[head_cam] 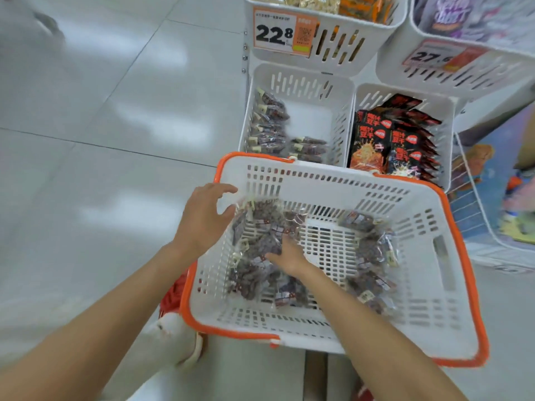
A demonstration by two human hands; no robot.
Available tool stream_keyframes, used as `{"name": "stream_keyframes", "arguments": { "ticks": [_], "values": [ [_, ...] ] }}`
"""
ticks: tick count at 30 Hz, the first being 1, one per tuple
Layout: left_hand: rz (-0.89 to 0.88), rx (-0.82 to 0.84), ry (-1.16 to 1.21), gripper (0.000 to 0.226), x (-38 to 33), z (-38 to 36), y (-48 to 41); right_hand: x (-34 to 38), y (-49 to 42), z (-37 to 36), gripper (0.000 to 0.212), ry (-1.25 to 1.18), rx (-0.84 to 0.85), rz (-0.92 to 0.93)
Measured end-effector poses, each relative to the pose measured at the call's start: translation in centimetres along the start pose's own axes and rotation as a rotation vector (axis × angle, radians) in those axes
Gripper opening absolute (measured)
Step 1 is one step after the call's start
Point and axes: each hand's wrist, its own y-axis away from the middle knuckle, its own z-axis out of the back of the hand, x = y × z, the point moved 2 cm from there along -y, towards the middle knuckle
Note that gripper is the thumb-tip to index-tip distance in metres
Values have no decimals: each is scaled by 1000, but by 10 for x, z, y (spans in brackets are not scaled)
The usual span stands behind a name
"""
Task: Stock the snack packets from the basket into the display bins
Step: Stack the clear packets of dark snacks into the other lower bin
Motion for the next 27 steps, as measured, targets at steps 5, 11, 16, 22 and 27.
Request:
{"name": "stream_keyframes", "arguments": {
  "ticks": [5,11,16,22,27],
  "values": [
    [67,-10,116,29,8,20,19,22,10,2,22,-169,-138,100],
    [249,-113,540,64,-19,27,11,53,50,81,27,-629,-169,322],
    [455,70,810,51,-22,9,9,72,66,72,35,-1129,190,342],
    [424,-67,816,24,1,25,3,28,22,-3,55,-210,91,240],
    [449,-53,860,27,7,25,5,9,2,-41,35,63,223,165]
  ]
}}
